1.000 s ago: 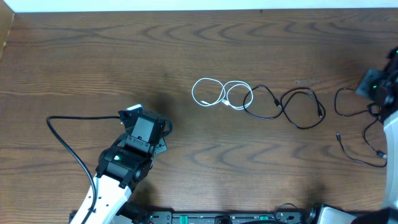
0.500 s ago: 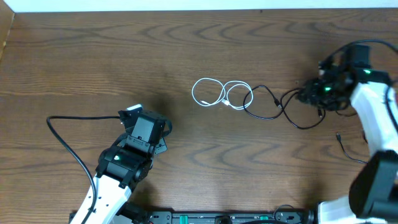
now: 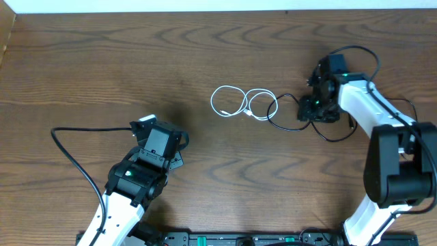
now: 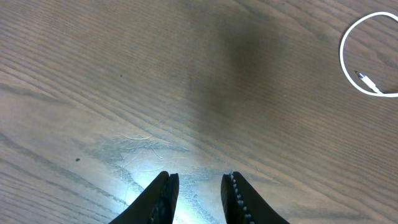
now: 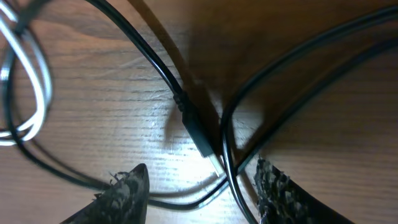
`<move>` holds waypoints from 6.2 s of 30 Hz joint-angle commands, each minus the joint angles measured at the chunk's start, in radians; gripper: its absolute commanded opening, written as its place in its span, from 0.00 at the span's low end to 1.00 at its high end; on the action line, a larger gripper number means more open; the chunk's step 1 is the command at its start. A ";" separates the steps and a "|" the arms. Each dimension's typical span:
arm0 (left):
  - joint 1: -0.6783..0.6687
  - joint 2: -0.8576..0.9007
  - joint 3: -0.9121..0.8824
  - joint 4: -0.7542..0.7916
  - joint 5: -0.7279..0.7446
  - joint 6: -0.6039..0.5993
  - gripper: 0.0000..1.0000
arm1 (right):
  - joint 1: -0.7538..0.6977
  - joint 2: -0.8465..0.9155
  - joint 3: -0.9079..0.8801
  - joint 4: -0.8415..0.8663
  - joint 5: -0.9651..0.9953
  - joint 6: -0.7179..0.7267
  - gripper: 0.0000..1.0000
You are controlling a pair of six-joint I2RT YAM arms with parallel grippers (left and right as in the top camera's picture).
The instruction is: Untangle cables
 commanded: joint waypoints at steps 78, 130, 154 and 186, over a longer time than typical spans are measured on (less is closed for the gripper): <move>0.005 0.002 0.008 -0.011 -0.024 -0.005 0.29 | -0.627 -0.521 0.008 0.145 0.315 0.011 0.01; 0.005 0.002 0.008 -0.022 -0.024 -0.005 0.29 | 0.266 0.062 0.006 -0.037 0.117 -0.032 0.36; 0.005 0.002 0.008 -0.025 -0.024 -0.005 0.29 | 0.222 -0.199 0.014 -0.053 -0.454 -0.222 0.01; 0.005 0.002 0.008 -0.025 -0.024 -0.005 0.29 | -0.032 -0.488 0.002 -0.282 -0.215 -0.160 0.31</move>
